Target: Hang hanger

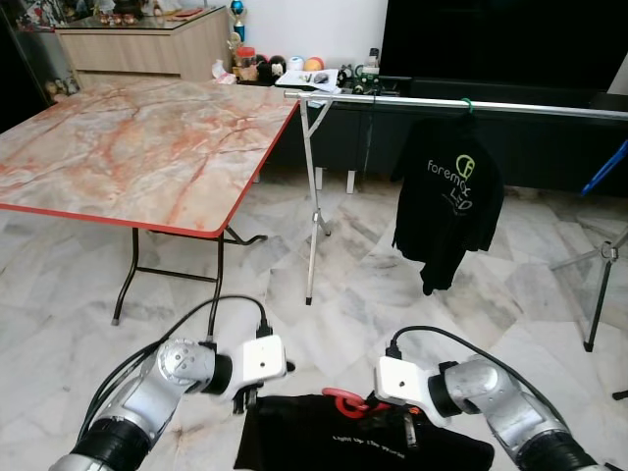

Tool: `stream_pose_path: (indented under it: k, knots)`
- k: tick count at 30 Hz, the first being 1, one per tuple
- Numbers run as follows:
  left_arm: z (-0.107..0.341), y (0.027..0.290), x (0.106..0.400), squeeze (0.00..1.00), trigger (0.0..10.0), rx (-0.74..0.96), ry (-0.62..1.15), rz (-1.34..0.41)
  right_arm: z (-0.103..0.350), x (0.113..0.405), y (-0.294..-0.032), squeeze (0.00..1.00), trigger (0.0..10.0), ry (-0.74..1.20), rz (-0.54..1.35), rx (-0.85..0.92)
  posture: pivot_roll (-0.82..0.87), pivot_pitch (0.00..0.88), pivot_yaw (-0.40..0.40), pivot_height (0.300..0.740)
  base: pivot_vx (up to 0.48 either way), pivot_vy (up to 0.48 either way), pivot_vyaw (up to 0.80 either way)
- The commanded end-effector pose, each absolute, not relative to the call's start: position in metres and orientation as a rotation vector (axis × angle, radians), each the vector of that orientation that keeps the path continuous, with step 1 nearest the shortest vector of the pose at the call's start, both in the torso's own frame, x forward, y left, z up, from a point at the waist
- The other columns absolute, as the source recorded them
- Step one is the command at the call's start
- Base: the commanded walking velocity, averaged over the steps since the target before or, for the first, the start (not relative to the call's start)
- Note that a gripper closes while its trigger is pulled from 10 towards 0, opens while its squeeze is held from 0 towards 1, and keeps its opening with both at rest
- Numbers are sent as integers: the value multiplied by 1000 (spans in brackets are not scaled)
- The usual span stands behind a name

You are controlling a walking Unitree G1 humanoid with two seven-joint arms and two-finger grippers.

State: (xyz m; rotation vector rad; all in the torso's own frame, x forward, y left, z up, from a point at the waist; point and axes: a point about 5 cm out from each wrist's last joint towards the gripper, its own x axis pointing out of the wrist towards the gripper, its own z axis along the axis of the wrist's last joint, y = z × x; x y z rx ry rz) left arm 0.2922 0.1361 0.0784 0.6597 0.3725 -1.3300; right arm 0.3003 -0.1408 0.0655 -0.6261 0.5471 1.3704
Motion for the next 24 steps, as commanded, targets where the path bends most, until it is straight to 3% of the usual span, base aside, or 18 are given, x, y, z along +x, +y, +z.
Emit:
stream_pose_path:
  k: [1,15,24]
  knots:
    - [78,135,290,0,10000,664,390,-1343,80,310,-134,0,10000,471,1368,-614,90,36,22,740,0,0,0]
    - [89,113,303,0,10000,605,277,-1266,80,304,-127,0,10000,488,1462,-596,91,40,16,740,0,0,0]
    - [82,111,295,0,10000,616,334,-1344,84,306,-125,0,10000,450,1446,-578,86,38,19,740,0,0,0]
